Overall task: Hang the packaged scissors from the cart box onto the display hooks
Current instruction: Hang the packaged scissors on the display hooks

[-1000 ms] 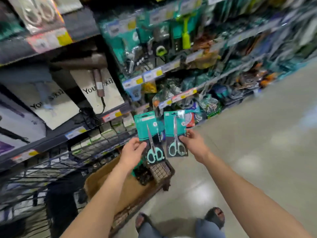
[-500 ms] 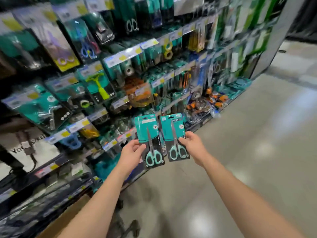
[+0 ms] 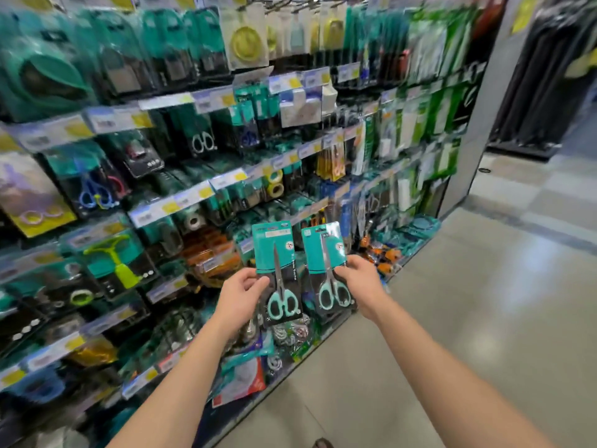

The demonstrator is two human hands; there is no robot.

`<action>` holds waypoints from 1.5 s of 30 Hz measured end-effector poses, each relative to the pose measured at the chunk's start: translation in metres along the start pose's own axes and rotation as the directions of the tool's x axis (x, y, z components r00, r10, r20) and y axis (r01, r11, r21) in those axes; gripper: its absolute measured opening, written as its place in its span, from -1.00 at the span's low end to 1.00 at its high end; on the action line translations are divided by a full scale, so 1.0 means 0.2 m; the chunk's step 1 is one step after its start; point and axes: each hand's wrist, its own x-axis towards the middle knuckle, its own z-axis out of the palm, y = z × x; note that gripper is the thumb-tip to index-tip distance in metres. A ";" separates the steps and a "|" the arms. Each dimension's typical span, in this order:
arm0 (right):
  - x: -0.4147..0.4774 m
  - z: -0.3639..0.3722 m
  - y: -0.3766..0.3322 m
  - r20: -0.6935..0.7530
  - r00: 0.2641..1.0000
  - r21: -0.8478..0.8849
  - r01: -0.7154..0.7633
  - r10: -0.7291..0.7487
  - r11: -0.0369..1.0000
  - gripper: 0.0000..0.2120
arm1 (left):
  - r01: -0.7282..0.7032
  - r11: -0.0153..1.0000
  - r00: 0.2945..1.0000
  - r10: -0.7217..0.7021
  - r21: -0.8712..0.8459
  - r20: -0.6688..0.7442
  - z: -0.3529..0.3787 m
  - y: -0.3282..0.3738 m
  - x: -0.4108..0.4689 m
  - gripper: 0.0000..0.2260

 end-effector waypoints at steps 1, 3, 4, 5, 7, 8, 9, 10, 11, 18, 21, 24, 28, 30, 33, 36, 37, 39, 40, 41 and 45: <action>0.09 -0.01 -0.05 0.006 1.000 -0.013 0.019 -0.019 1.000 -0.89 | 0.003 1.000 1.000 -0.003 -0.001 0.003 0.03 0.03 0.08 -0.82; 0.31 -0.03 -0.12 0.029 0.999 -0.021 0.040 -0.039 0.999 -0.88 | -0.011 0.999 1.000 0.010 0.033 0.011 0.09 0.07 0.29 -0.83; 0.41 -0.04 -0.16 0.041 0.998 -0.023 0.046 -0.045 0.999 -0.87 | -0.020 0.998 1.000 0.020 0.051 0.011 0.11 0.09 0.40 -0.83; 0.51 -0.04 -0.19 0.048 0.998 -0.030 0.045 -0.044 0.999 -0.87 | -0.025 0.997 1.000 0.025 0.069 0.009 0.13 0.11 0.51 -0.85; 0.73 -0.06 -0.26 0.066 0.997 -0.044 0.042 -0.039 0.998 -0.86 | -0.046 0.996 0.999 0.046 0.076 -0.002 0.19 0.16 0.73 -0.91; 0.84 -0.06 -0.29 0.067 0.997 -0.041 0.039 -0.036 0.998 -0.87 | -0.042 0.997 0.999 0.042 0.063 -0.010 0.22 0.18 0.84 -0.93; 0.94 -0.07 -0.31 0.062 0.998 -0.037 0.034 -0.032 0.999 -0.88 | -0.028 0.999 1.000 0.028 0.047 -0.011 0.25 0.20 0.93 -0.94; 1.03 -0.08 -0.33 0.056 0.998 -0.031 0.033 -0.032 0.999 -0.88 | -0.020 0.999 1.000 0.021 0.036 -0.004 0.28 0.22 1.02 -0.94; 1.12 -0.09 -0.35 0.055 0.998 -0.024 0.031 -0.030 0.999 -0.88 | -0.011 0.999 1.000 0.011 0.032 0.003 0.31 0.24 1.09 -0.95; 1.65 -0.17 -0.36 0.103 0.995 -0.054 0.021 -0.015 0.998 -0.90 | 0.029 0.998 1.000 -0.029 0.061 0.011 0.52 0.29 1.43 -0.90; 1.87 -0.20 -0.37 0.149 0.988 -0.068 0.044 -0.034 0.997 -0.88 | 0.078 0.995 0.997 -0.076 0.057 -0.027 0.58 0.28 1.54 -0.86; 2.08 -0.22 -0.38 0.214 0.976 -0.067 0.040 -0.025 0.997 -0.85 | 0.128 0.989 0.986 -0.119 0.073 -0.114 0.64 0.28 1.61 -0.88; 2.33 -0.24 -0.42 0.319 0.948 -0.112 0.056 -0.017 0.992 -0.82 | 0.150 0.984 0.972 -0.129 0.094 -0.198 0.74 0.32 1.65 -0.93; 2.44 -0.26 -0.43 0.376 0.926 -0.126 0.069 -0.017 0.990 -0.82 | 0.163 0.982 0.967 -0.140 0.094 -0.213 0.80 0.35 1.65 -0.94; 2.55 -0.29 -0.43 0.437 0.898 -0.114 0.123 -0.061 0.986 -0.83 | 0.189 0.976 0.956 -0.156 0.113 -0.247 0.89 0.36 1.64 -0.96; 2.60 -0.32 -0.48 0.485 0.866 -0.063 0.174 -0.123 0.983 -0.88 | 0.224 0.968 0.937 -0.183 0.112 -0.298 0.98 0.37 1.61 -0.95; 2.62 -0.32 -0.49 0.503 0.853 -0.047 0.190 -0.142 0.981 -0.89 | 0.241 0.964 0.928 -0.194 0.116 -0.317 1.01 0.38 1.60 -0.95; 2.65 -0.32 -0.51 0.531 0.829 -0.013 0.214 -0.174 0.977 -0.89 | 0.258 0.960 0.916 -0.207 0.111 -0.342 1.06 0.40 1.59 -0.96; 2.66 -0.33 -0.51 0.542 0.821 0.008 0.207 -0.178 0.978 -0.89 | 0.265 0.960 0.909 -0.219 0.087 -0.354 1.09 0.41 1.59 -0.97; 2.66 -0.33 -0.51 0.560 0.811 0.032 0.184 -0.171 0.982 -0.89 | 0.275 0.959 0.900 -0.233 0.064 -0.369 1.10 0.42 1.60 -0.97; 2.70 -0.33 -0.48 0.586 0.793 0.067 0.158 -0.167 0.985 -0.84 | 0.286 0.957 0.883 -0.248 0.037 -0.399 1.16 0.48 1.62 -0.98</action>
